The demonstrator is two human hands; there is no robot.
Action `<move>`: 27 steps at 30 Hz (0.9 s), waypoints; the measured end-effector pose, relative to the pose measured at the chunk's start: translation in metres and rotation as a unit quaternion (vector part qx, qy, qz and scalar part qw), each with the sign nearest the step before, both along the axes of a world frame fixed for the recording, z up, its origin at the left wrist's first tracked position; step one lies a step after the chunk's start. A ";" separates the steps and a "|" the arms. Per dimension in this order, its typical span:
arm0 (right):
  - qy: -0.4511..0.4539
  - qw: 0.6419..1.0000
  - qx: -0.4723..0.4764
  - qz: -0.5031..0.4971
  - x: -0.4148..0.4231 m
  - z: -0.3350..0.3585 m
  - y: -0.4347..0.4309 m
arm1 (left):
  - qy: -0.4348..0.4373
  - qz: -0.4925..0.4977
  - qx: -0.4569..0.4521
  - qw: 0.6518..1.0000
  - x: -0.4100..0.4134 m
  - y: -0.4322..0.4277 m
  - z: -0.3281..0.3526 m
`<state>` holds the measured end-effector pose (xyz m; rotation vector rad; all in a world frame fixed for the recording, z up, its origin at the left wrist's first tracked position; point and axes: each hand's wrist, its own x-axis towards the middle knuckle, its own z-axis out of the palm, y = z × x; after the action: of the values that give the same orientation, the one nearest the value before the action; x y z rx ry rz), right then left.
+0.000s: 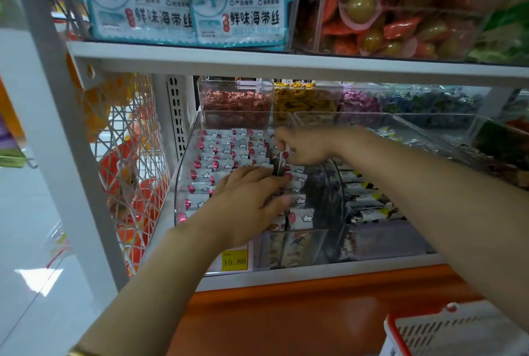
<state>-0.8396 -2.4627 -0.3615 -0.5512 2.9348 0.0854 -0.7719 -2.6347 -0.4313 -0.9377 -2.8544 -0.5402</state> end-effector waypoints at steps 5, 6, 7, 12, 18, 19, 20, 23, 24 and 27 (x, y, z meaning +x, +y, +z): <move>-0.033 0.999 0.027 -0.021 0.003 0.007 0.001 | 0.002 0.009 0.032 0.999 0.000 0.004 0.004; -0.031 0.998 0.051 -0.015 0.002 0.006 0.000 | 0.006 0.016 0.042 0.999 -0.002 0.007 0.006; -0.032 0.997 0.067 -0.013 0.001 0.005 -0.001 | 0.008 0.026 0.053 0.998 -0.004 0.010 0.008; -0.002 0.998 0.057 -0.014 -0.003 0.001 -0.005 | -0.014 0.069 0.096 0.993 -0.021 0.033 0.019; 0.022 0.999 0.032 -0.010 -0.009 -0.002 -0.005 | -0.053 0.145 0.050 0.987 -0.042 0.048 0.027; 0.018 0.999 0.028 -0.007 -0.010 -0.002 -0.005 | -0.057 0.147 0.047 0.986 -0.043 0.049 0.028; 0.014 1.000 0.023 -0.006 -0.011 -0.003 -0.006 | -0.055 0.147 0.048 0.986 -0.044 0.049 0.028; 0.015 1.000 0.001 -0.002 -0.015 -0.006 -0.009 | -0.008 0.155 0.027 0.988 -0.042 0.047 0.029; 0.015 1.000 -0.012 -0.001 -0.017 -0.006 -0.009 | 0.016 0.160 0.011 0.987 -0.041 0.046 0.030; 0.017 0.999 -0.045 0.001 -0.018 -0.001 -0.011 | 0.076 0.165 -0.016 0.983 -0.042 0.041 0.034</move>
<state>-0.8575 -2.4741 -0.3621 -0.5715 2.9823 -0.0378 -0.8135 -2.5935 -0.3970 -0.4662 -2.8010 -0.3701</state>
